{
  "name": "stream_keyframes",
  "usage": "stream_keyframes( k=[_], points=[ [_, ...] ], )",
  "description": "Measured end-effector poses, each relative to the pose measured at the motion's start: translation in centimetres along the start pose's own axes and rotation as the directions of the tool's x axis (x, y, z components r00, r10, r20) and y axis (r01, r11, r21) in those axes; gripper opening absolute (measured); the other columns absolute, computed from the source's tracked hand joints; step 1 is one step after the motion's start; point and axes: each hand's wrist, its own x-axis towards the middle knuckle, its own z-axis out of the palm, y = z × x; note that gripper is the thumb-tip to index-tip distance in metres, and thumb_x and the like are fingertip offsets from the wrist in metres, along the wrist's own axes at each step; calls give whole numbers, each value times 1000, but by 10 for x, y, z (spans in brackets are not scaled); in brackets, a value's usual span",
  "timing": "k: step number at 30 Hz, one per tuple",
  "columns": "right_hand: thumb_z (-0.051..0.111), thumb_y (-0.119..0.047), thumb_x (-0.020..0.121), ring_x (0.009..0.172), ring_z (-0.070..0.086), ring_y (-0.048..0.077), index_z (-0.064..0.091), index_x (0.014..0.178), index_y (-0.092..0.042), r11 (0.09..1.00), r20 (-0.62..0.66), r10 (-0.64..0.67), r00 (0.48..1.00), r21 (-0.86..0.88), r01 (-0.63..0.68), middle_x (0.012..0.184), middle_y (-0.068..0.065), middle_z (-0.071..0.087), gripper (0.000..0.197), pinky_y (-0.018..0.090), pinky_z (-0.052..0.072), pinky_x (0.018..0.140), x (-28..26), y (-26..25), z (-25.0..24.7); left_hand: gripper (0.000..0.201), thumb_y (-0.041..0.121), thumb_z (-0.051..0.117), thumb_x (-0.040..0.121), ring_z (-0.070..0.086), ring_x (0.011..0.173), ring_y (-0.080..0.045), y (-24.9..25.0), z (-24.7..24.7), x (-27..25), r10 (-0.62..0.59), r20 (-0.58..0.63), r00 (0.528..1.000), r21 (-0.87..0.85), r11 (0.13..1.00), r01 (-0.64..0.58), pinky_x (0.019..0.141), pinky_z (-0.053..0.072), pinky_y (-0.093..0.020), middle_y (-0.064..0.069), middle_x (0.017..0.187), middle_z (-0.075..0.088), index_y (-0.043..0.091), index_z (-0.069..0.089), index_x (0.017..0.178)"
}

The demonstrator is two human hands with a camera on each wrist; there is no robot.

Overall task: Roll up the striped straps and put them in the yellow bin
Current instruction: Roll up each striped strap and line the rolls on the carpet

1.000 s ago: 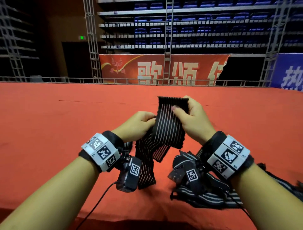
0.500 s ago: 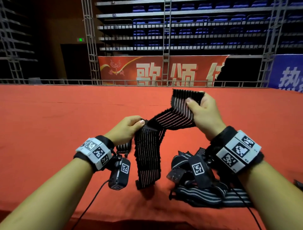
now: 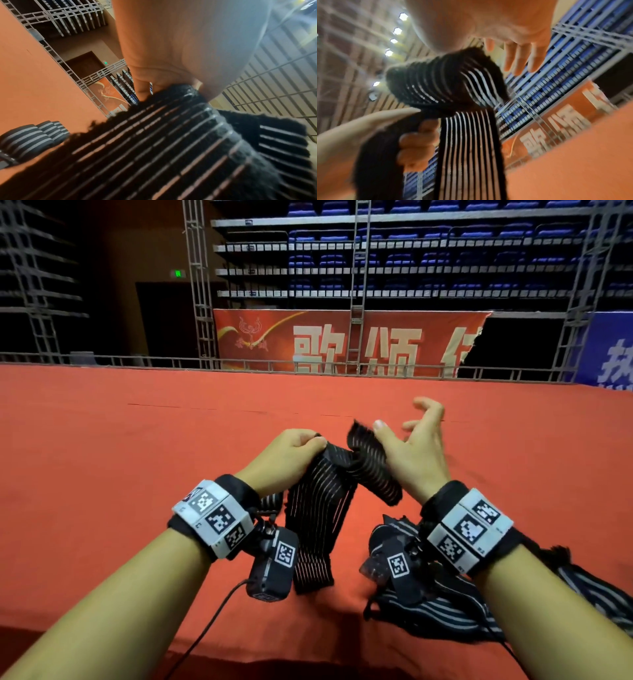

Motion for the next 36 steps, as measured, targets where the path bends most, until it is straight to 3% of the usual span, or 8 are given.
stream_keyframes(
  k=[4,7,14,19,25,30,34,36],
  points=[
    [51,-72,71,124,35,22,59,108,-33,850,231,-405,885,-261,457,126,-2,48,54,38,27,102,-23,-13,3,35,15,46,101,42,52,-4,-4,0,6,-13,-34,999,64,998,15,53,34,-24,9,59,49,16,52,66],
    [52,-64,77,121,36,27,63,95,-27,660,463,-365,808,-483,575,116,-2,53,42,45,18,108,-24,-15,8,32,18,47,101,40,54,-5,-8,0,7,-20,-5,1000,103,994,20,52,33,-25,8,60,48,13,53,70],
    [44,-31,96,95,54,26,57,83,-21,715,497,-150,855,-543,441,82,-2,62,20,38,24,88,-7,0,8,34,21,45,103,36,57,-6,-22,-7,2,35,64,997,316,947,-54,55,29,-26,7,65,42,15,45,70],
    [45,-28,94,94,57,32,53,83,-18,760,319,-21,948,-611,222,85,4,61,17,39,32,82,10,26,-9,35,21,46,101,37,59,-13,-54,-28,1,-1,-203,979,360,930,76,57,26,-36,3,63,40,14,41,68],
    [57,-12,89,68,52,19,50,99,-21,975,319,52,946,-221,21,75,2,56,15,31,41,63,8,35,-3,39,22,49,100,38,55,-13,-42,-23,10,-4,-447,895,286,947,147,54,29,-33,4,58,41,17,39,63],
    [33,20,80,68,51,15,64,100,-4,941,380,174,908,208,-267,85,9,58,44,18,44,50,12,23,-10,30,32,50,97,59,68,-34,-32,-38,15,-7,-520,854,175,978,114,63,54,-47,-6,68,58,11,56,77],
    [39,27,80,87,61,28,54,113,-1,968,342,92,935,191,-165,102,21,62,46,45,55,77,14,21,-15,27,28,48,100,62,69,-34,-26,-39,13,-11,-511,859,116,990,81,65,57,-54,-10,76,63,8,61,88],
    [46,22,81,76,61,24,56,105,-3,979,328,58,943,167,-118,89,13,64,36,35,56,65,16,22,-15,26,24,48,101,60,65,-26,-24,-36,12,-12,-506,862,89,994,66,60,59,-47,-10,77,61,4,60,92]
  ],
)
